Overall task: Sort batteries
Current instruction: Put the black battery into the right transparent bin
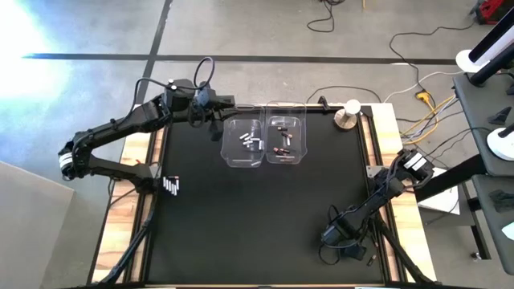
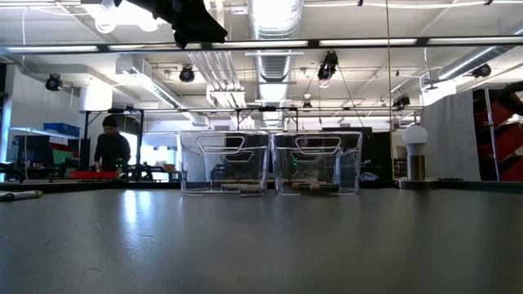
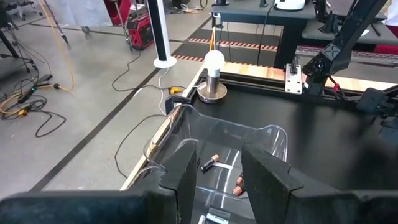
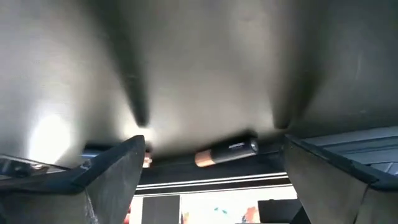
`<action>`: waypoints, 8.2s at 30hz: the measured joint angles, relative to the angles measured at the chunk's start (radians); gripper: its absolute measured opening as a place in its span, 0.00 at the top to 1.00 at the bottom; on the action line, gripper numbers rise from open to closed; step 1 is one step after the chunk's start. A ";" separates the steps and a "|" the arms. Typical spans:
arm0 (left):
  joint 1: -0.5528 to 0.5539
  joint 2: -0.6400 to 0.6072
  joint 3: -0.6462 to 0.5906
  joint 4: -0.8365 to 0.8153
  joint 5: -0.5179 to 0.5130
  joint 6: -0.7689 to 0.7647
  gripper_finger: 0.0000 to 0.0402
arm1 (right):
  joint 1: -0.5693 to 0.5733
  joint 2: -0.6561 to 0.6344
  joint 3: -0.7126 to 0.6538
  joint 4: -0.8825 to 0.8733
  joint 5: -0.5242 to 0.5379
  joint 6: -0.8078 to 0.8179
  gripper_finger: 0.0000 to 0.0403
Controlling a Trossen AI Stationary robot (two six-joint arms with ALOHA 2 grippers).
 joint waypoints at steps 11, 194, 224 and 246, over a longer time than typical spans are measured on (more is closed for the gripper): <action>0.000 0.000 0.000 0.000 0.000 0.027 0.73 | 0.006 0.019 -0.067 0.121 -0.112 0.052 0.10; 0.018 -0.091 0.098 -0.300 0.003 0.116 0.73 | -1.168 0.296 0.696 0.057 0.762 -0.471 0.93; 0.018 -0.135 0.098 -0.158 0.087 0.107 0.73 | -0.430 -0.181 0.535 -0.090 0.848 0.428 0.56; 0.018 0.059 0.145 -0.087 0.114 0.133 0.73 | 0.036 0.099 0.274 0.017 -0.140 0.444 0.16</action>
